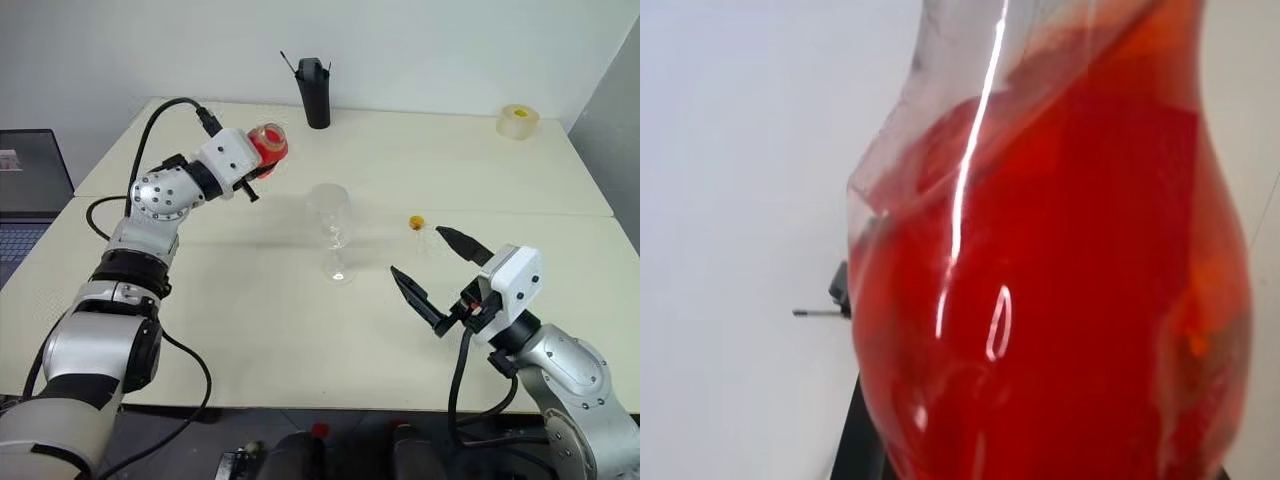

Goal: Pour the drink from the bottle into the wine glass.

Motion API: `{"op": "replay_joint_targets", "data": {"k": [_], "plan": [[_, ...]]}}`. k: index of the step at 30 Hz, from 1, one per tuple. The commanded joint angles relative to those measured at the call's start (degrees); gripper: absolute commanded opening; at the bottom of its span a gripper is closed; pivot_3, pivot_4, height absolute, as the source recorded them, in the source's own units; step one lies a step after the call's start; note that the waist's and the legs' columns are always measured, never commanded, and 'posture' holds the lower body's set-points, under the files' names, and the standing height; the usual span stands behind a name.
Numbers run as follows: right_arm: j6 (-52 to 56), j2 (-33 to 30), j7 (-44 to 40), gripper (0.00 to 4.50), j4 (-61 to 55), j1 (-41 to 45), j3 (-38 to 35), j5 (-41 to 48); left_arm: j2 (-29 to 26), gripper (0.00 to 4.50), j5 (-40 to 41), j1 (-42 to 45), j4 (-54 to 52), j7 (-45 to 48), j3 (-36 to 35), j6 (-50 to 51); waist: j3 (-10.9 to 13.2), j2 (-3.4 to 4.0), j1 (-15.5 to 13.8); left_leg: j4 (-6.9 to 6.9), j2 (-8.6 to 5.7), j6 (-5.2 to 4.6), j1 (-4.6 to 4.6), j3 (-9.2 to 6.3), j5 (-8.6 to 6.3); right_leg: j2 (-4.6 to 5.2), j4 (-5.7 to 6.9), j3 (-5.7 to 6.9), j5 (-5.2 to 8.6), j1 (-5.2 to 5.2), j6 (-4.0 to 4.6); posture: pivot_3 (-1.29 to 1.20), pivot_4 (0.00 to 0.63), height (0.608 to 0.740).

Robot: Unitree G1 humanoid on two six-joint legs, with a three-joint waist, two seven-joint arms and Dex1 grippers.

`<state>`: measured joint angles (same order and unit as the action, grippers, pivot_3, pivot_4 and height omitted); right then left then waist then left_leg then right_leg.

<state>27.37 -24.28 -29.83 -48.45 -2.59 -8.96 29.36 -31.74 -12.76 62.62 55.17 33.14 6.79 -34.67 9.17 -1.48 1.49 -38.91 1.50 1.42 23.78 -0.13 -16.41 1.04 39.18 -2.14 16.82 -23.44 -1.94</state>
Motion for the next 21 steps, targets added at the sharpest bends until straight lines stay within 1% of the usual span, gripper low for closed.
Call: {"op": "replay_joint_targets", "data": {"k": [1,10,21], "plan": [[-2.6,0.5,-0.3,4.5,-0.3,-0.9,1.2,0.9,-1.3,0.9,-2.0,2.9,0.2,-2.7,0.6,-3.6,0.0,0.0,0.0,0.0,0.0,0.04,0.0,0.0,0.02,0.0,-0.01,0.0,0.0,0.0,0.0,0.0,0.15,0.74],[-4.8,0.5,-0.5,4.5,2.6,1.3,3.4,0.9,-1.7,0.9,-8.4,4.2,2.3,-7.6,4.2,-9.5,0.0,0.0,0.0,-0.01,-0.02,0.04,-0.01,0.02,0.02,0.0,0.02,0.0,0.0,0.0,0.0,0.0,0.15,0.74],[-4.7,-0.3,-1.2,4.5,3.8,2.5,3.8,1.3,-1.8,0.9,-12.8,5.5,1.9,-11.3,7.4,-13.5,0.0,0.0,0.0,-0.02,-0.02,0.1,-0.01,0.02,0.06,0.0,0.04,0.0,0.0,0.0,0.0,0.0,0.15,0.74]]}}
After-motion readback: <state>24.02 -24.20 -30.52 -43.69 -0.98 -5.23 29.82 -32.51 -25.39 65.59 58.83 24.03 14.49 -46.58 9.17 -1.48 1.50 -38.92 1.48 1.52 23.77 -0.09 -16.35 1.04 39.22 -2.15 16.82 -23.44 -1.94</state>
